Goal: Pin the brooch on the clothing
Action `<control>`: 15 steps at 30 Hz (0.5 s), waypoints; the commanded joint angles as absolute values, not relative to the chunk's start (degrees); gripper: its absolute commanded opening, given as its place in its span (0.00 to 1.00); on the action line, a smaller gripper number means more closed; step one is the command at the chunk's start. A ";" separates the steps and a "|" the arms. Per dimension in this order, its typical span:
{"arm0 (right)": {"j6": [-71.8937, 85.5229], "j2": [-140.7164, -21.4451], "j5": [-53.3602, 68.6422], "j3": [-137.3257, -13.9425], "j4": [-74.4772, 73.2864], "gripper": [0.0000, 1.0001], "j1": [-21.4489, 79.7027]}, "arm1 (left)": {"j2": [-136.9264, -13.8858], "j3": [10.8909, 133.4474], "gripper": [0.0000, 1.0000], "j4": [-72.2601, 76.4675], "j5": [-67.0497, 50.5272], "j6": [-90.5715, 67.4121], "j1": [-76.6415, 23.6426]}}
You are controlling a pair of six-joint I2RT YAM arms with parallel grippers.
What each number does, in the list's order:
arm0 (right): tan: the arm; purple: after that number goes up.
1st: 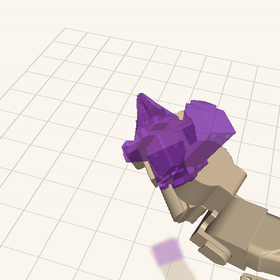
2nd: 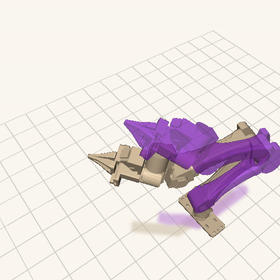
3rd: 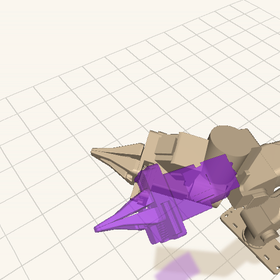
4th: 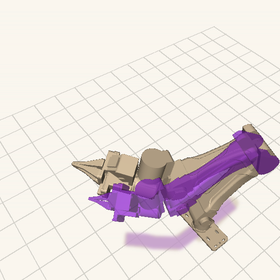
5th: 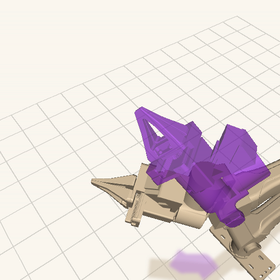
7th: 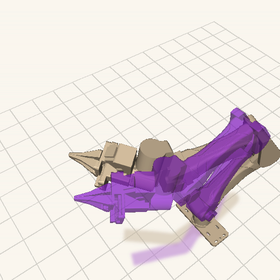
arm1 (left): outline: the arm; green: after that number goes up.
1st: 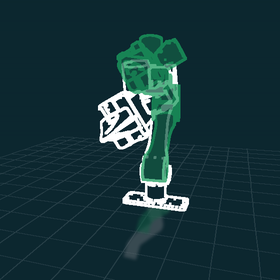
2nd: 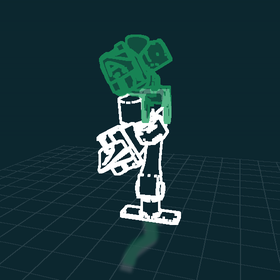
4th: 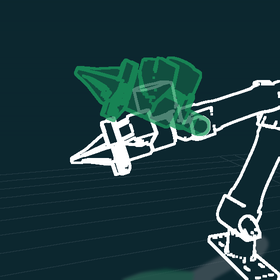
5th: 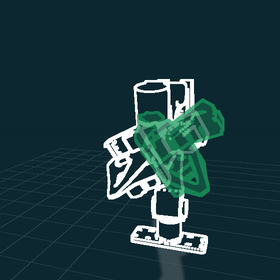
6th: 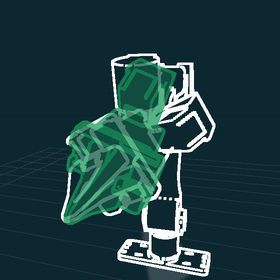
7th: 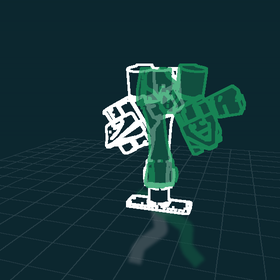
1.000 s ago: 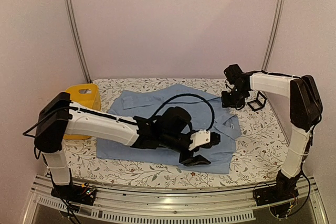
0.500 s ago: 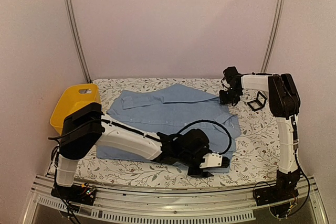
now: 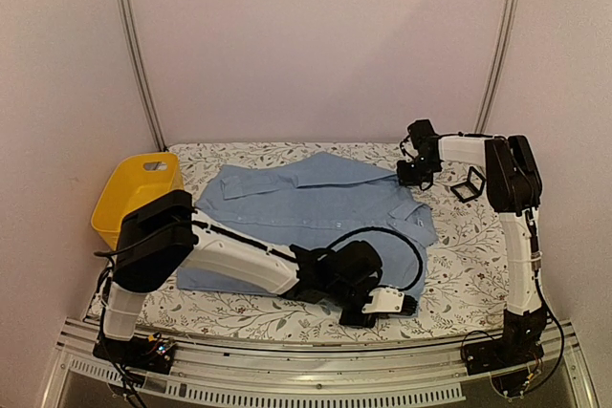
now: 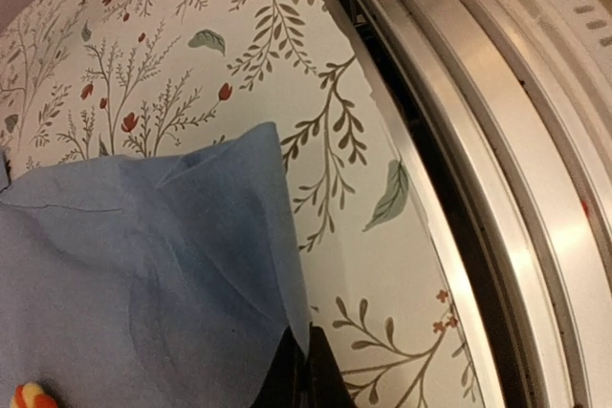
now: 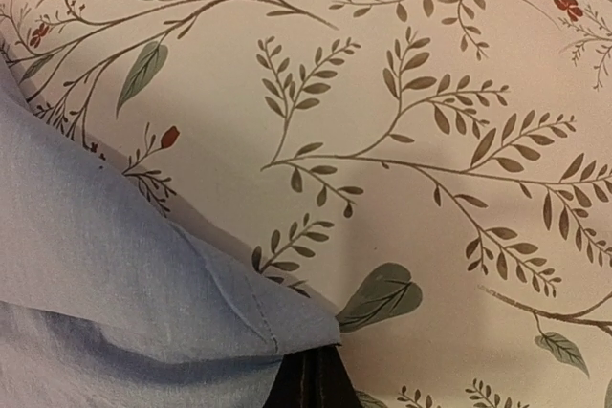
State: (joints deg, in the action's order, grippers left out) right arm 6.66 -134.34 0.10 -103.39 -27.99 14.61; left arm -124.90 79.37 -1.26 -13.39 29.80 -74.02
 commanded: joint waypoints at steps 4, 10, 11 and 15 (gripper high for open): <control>8.11 -139.72 2.98 -109.39 -25.48 0.00 13.55 | -126.98 83.11 0.00 -5.33 -21.34 33.83 -74.17; 8.47 -139.39 3.97 -108.78 -25.88 0.05 13.59 | -127.43 83.91 0.16 -5.96 -23.40 32.36 -72.91; 8.20 -139.13 3.84 -108.66 -26.20 0.12 13.59 | -127.21 83.73 0.26 -5.77 -23.18 32.29 -72.91; 6.98 -136.90 1.95 -108.42 -28.01 0.31 13.54 | -124.45 82.43 0.43 -5.50 -23.75 31.20 -72.70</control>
